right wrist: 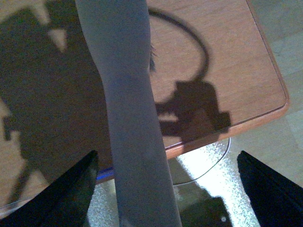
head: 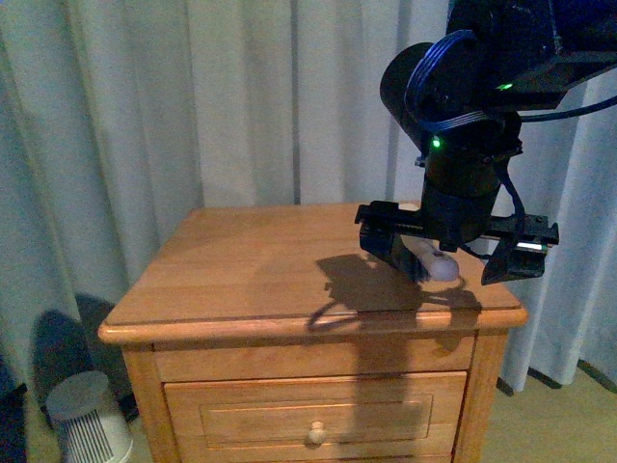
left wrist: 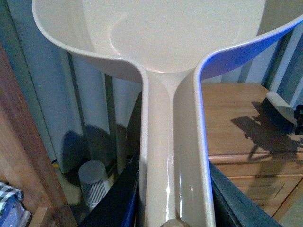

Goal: Clean up trash

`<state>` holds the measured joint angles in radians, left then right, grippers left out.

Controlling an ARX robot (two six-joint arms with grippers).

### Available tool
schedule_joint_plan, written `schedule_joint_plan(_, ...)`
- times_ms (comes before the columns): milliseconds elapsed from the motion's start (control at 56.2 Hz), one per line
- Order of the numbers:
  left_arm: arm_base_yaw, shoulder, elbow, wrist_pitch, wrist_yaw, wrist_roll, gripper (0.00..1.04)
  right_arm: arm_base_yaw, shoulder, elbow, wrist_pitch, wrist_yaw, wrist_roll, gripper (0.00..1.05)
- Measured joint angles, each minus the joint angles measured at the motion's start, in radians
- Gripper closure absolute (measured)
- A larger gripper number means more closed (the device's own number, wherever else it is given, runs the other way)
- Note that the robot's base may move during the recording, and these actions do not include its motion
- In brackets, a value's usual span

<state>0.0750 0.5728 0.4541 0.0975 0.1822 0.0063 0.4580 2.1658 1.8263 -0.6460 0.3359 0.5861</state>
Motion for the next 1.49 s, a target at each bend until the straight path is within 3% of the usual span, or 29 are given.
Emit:
schedule_joint_plan(160, 0.0, 0.0, 0.0, 0.0, 0.0, 0.0, 0.77, -0.004, 0.0, 0.0, 0.005, 0.0, -0.007, 0.56)
schedule_joint_plan(338, 0.0, 0.0, 0.0, 0.0, 0.0, 0.0, 0.77, -0.015, -0.01, -0.016, 0.013, -0.006, -0.018, 0.84)
schedule_joint_plan(640, 0.0, 0.0, 0.0, 0.0, 0.0, 0.0, 0.77, -0.024, -0.063, -0.077, 0.071, 0.031, -0.074, 0.84)
schedule_joint_plan(853, 0.0, 0.0, 0.0, 0.0, 0.0, 0.0, 0.77, -0.016, -0.246, -0.247, 0.357, 0.154, -0.315, 0.84)
schedule_joint_plan(1031, 0.0, 0.0, 0.0, 0.0, 0.0, 0.0, 0.77, 0.002, -0.497, -0.452, 0.603, 0.161, -0.512, 0.84)
schedule_joint_plan(1191, 0.0, 0.0, 0.0, 0.0, 0.0, 0.0, 0.77, 0.022, -0.894, -0.83, 0.807, 0.134, -0.674, 0.84)
schedule_joint_plan(1493, 0.0, 0.0, 0.0, 0.0, 0.0, 0.0, 0.77, 0.022, -1.357, -1.182, 0.752, 0.15, -0.666, 0.84)
